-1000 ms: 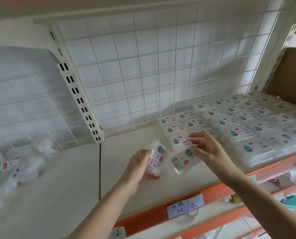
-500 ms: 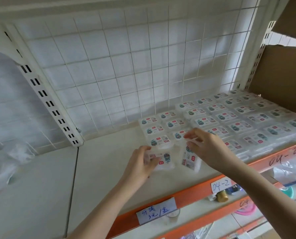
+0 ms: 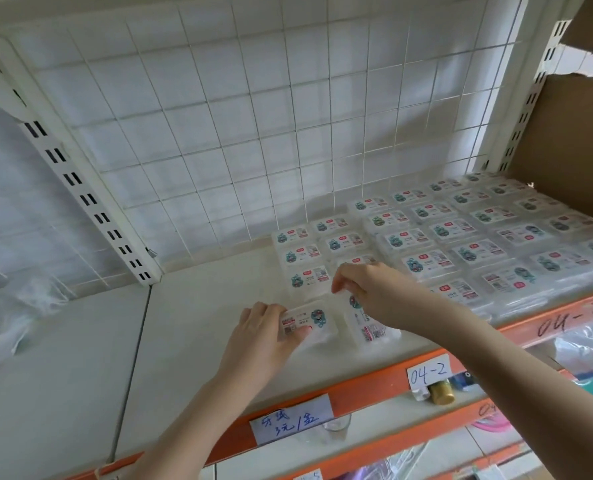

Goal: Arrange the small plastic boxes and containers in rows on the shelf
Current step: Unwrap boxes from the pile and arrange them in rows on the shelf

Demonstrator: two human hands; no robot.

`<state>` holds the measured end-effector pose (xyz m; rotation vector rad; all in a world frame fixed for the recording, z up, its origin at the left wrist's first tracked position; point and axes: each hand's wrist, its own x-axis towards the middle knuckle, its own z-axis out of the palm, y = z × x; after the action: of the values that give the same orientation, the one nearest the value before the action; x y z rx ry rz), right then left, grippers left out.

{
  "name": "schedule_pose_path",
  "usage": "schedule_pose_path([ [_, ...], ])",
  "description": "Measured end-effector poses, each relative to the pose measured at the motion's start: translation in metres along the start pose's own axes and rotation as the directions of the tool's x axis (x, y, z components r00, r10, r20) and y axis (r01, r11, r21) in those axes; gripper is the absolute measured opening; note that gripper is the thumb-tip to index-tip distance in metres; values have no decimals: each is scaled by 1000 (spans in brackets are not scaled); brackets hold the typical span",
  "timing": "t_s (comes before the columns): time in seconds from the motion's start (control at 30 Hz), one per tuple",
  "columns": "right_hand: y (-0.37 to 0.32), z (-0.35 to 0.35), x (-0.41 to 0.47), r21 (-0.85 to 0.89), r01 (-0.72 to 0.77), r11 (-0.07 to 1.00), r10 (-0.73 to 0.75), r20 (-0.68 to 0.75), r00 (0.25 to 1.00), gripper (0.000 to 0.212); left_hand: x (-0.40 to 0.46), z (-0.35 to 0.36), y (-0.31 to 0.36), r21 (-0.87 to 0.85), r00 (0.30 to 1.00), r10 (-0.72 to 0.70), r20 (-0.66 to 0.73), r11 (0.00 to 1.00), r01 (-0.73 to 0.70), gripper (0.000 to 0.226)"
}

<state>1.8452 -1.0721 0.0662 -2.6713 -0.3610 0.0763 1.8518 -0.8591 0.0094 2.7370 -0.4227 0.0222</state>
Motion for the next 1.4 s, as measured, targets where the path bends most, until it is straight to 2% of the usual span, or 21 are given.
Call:
schedule_pose_path([
  [0.13, -1, 13, 1, -65, -33, 997, 35, 30, 999, 36, -5, -7, -5, -67, 999, -2, 39, 998, 5, 54],
  [0.3, 1, 19, -6, -131, -117, 984, 113, -41, 993, 31, -9, -12, -9, -141, 999, 20, 41, 990, -15, 56],
  [0.37, 6, 22, -9, -142, -89, 986, 83, -47, 995, 33, -11, -11, -8, -136, 997, 67, 44, 989, -60, 60],
  [0.47, 7, 22, -22, -102, 36, 994, -24, 113, 993, 58, -15, -9, -3, -108, 993, 114, 15, 988, -112, 65],
  [0.57, 4, 16, -40, -177, 142, 974, -103, 213, 972, 84, -18, -8, -4, -119, 993, 114, -18, 986, -115, 65],
  [0.67, 7, 19, -47, -305, 168, 937, -111, 195, 975, 82, -18, -10, -10, -120, 995, 100, -13, 988, -101, 65],
  [0.77, 11, 25, -42, -392, 103, 914, -56, 129, 990, 70, -19, -14, -15, -132, 996, 84, 31, 988, -79, 64],
  [0.93, 10, 32, -30, -348, 37, 937, -25, 36, 999, 64, -20, -15, -14, -155, 994, 70, 83, 986, -57, 64],
  [1.07, 9, 30, -30, -387, 56, 920, -39, 51, 998, 67, -21, -14, -6, -131, 988, 95, 121, 988, -78, 66],
  [1.17, 8, 26, -26, -433, 119, 894, -87, 92, 992, 73, -22, -15, 2, -32, 981, 102, 165, 995, -98, 70],
  [1.27, 2, 23, -21, -330, 174, 928, -133, 142, 981, 72, -19, -15, 8, 121, 979, 121, 165, 982, -142, 72],
  [1.4, 0, 15, -16, -341, 177, 923, -155, 88, 984, 70, -14, -14, 11, 192, 986, 108, 128, 972, -132, 68],
])
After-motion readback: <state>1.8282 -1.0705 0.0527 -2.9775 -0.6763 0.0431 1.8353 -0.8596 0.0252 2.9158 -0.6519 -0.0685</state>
